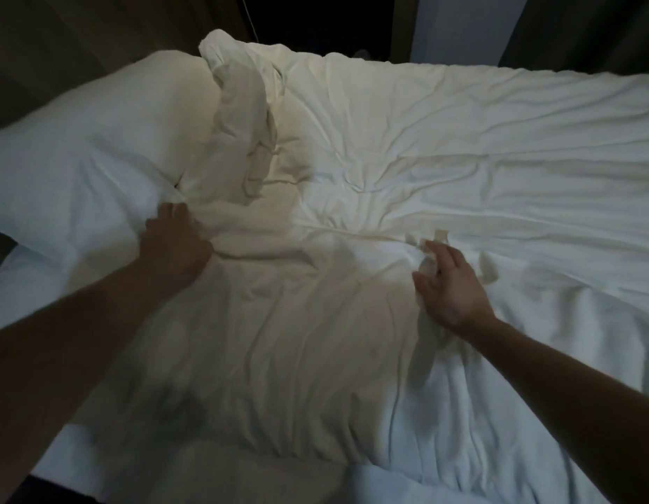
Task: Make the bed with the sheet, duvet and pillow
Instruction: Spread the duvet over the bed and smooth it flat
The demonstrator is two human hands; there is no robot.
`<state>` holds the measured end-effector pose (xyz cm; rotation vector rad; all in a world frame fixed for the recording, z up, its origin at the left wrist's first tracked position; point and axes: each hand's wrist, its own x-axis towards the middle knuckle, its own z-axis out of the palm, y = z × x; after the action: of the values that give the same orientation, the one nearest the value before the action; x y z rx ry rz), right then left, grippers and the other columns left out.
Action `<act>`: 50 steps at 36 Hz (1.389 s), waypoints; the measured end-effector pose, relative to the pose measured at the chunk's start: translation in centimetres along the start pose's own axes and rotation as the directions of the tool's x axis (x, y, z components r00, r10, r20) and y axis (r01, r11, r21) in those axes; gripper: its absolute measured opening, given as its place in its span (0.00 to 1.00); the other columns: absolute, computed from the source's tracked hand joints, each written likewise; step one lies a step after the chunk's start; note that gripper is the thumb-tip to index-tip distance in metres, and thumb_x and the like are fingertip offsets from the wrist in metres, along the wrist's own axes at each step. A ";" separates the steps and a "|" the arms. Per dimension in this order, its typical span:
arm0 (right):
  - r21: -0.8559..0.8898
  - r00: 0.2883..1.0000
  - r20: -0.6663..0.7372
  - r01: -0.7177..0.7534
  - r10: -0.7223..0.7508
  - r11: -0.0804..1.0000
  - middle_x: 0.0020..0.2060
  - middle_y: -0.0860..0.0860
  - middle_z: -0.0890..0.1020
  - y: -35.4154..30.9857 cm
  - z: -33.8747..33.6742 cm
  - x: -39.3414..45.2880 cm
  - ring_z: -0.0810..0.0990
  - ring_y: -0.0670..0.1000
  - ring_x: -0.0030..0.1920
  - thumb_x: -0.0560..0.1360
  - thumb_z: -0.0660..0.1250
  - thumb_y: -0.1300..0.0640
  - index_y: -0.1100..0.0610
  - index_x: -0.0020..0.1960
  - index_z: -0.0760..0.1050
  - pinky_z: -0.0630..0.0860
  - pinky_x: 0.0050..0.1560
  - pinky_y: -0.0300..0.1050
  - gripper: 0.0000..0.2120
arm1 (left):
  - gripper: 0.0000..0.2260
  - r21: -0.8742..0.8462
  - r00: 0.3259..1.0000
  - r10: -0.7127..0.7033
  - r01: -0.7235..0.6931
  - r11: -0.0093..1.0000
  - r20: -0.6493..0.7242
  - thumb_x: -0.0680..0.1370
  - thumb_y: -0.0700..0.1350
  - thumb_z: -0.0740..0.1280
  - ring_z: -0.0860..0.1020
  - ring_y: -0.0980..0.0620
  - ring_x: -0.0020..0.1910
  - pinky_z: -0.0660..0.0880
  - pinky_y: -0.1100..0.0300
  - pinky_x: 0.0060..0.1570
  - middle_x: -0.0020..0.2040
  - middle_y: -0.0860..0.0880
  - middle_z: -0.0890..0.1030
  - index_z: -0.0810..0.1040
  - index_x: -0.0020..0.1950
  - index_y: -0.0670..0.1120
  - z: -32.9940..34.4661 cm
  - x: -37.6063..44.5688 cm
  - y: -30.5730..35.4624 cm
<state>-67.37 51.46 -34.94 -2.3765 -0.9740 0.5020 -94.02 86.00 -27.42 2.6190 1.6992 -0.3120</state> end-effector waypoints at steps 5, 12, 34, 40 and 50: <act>-0.088 1.000 -0.021 -0.022 0.021 0.996 0.69 0.57 0.74 1.6 -0.7 -2.7 0.75 0.60 0.65 0.75 0.53 0.36 0.56 0.73 0.69 0.71 0.65 0.54 0.34 | 0.38 0.004 0.914 0.334 -0.343 0.939 -0.232 0.67 0.65 0.62 0.64 0.37 0.71 0.64 0.41 0.65 0.78 0.44 0.60 0.67 0.74 0.48 1.0 -3.6 4.1; -0.309 0.966 0.180 -0.126 0.188 0.943 0.77 0.54 0.63 6.3 -1.7 -5.2 0.61 0.55 0.76 0.74 0.50 0.31 0.50 0.79 0.57 0.54 0.76 0.53 0.38 | 0.40 0.118 0.962 0.117 -0.149 0.982 0.247 0.74 0.73 0.55 0.43 0.42 0.79 0.43 0.36 0.73 0.81 0.54 0.39 0.46 0.80 0.58 5.9 -4.7 -1.2; -0.164 0.925 0.243 -0.258 0.293 0.952 0.55 0.56 0.82 -0.1 1.0 3.2 0.81 0.59 0.55 0.67 0.66 0.35 0.52 0.58 0.79 0.77 0.54 0.50 0.27 | 0.21 0.161 0.996 0.086 -0.085 0.983 0.001 0.78 0.48 0.63 0.78 0.37 0.58 0.73 0.47 0.54 0.66 0.42 0.70 0.68 0.71 0.47 -0.3 2.4 -2.6; -0.154 0.972 0.034 -0.227 0.235 0.962 0.46 0.61 0.78 0.0 1.5 3.7 0.79 0.63 0.49 0.78 0.62 0.49 0.58 0.42 0.78 0.73 0.45 0.50 0.14 | 0.19 0.215 0.995 0.097 -0.092 0.972 -0.012 0.72 0.54 0.68 0.79 0.39 0.53 0.75 0.51 0.52 0.57 0.41 0.75 0.75 0.57 0.45 -1.9 3.8 0.2; -0.167 0.962 -0.071 -0.273 0.264 0.947 0.55 0.60 0.75 1.5 4.0 3.1 0.72 0.66 0.54 0.80 0.60 0.52 0.61 0.50 0.77 0.71 0.53 0.56 0.13 | 0.27 0.351 0.911 0.180 -0.317 0.881 0.370 0.81 0.63 0.50 0.54 0.45 0.78 0.51 0.41 0.75 0.79 0.49 0.58 0.63 0.77 0.53 0.9 9.0 1.3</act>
<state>-66.51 54.12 -39.45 -2.6867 -0.7005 0.4719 -89.44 93.48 -29.94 2.7986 1.2747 -1.1325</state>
